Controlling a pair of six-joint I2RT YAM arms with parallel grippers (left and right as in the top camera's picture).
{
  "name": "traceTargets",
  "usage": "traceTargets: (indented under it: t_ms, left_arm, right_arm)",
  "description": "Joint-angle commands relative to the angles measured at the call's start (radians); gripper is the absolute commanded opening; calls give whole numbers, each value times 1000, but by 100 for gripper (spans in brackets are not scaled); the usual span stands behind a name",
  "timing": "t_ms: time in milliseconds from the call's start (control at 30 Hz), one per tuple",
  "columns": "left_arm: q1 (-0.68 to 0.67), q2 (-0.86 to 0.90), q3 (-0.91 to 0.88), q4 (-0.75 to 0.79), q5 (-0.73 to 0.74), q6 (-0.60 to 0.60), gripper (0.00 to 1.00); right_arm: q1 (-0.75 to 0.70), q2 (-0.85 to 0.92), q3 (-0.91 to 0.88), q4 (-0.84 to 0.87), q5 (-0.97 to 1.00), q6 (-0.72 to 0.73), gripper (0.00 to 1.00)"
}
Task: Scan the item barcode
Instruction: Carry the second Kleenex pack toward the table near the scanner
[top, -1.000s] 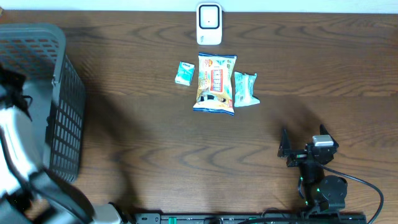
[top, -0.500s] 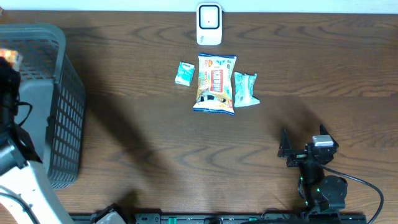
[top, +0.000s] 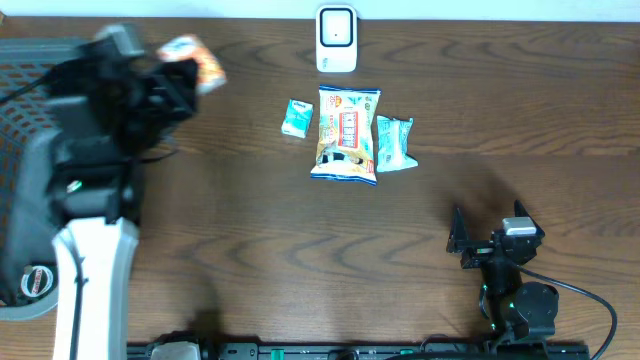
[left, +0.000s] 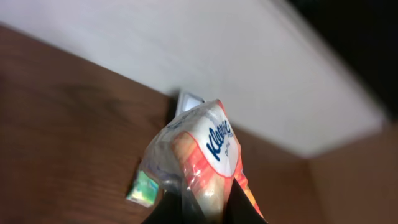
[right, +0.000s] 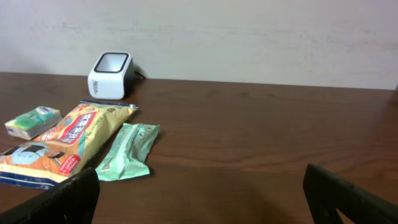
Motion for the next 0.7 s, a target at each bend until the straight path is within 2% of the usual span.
traceTargets:
  t_ms: [0, 167, 300, 433, 667]
  left_arm:
    - [-87, 77, 5, 22, -48, 254, 7]
    - [-159, 220, 5, 32, -97, 341, 7]
    - [-199, 339, 5, 36, -97, 353, 7]
    - [-226, 452, 5, 75, -106, 449, 7]
    - [-231, 583, 5, 187, -373, 462, 7]
  right_arm:
    - [-4, -5, -1, -5, -1, 14, 99]
    - [-4, -5, -1, -5, -1, 14, 99]
    - [-4, -5, -1, -5, -1, 14, 99]
    - [-4, -5, -1, -5, -1, 14, 99]
    - [-5, -5, -1, -5, -1, 14, 99]
